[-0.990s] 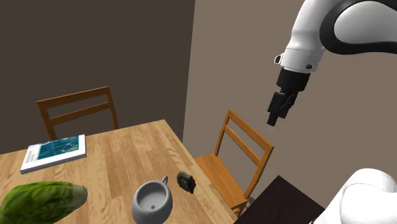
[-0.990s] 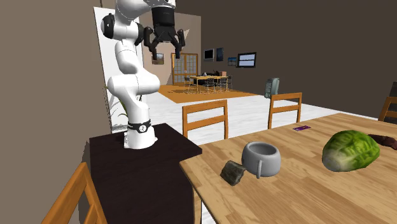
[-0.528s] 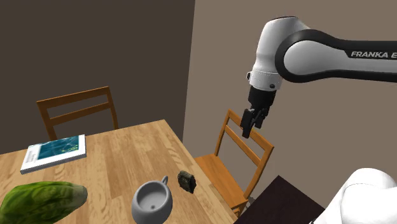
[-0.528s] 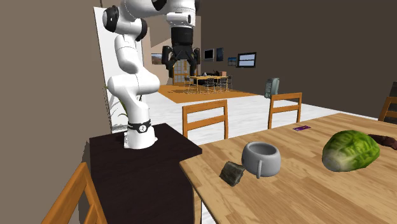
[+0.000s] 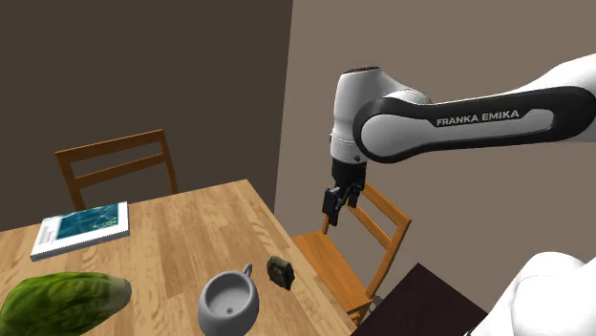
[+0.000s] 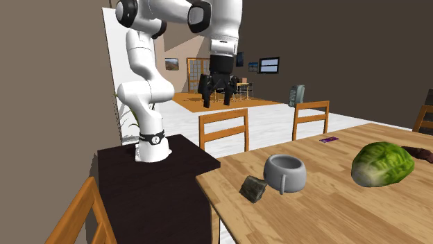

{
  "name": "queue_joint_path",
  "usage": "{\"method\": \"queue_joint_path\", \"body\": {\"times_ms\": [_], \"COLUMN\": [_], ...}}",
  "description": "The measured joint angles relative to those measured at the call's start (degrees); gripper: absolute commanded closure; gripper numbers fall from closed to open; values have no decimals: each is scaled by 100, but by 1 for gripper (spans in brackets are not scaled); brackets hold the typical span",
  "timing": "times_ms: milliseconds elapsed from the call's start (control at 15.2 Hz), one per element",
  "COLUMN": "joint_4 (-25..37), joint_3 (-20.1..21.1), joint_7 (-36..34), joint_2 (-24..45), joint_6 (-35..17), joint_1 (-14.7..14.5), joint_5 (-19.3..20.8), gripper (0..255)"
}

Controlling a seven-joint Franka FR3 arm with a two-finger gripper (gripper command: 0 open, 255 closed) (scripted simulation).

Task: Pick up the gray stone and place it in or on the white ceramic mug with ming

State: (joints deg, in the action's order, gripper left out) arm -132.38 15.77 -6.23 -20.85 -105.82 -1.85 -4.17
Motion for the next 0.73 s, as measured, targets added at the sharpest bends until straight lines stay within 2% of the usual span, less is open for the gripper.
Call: {"method": "queue_joint_path", "body": {"times_ms": [264,726], "joint_4": [211,836], "joint_3": [267,549], "joint_7": [-272,-890], "joint_2": [866,2474], "joint_6": [-526,-1164], "joint_1": [-6,-117], "joint_5": [301,1106], "gripper": [0,0]}}
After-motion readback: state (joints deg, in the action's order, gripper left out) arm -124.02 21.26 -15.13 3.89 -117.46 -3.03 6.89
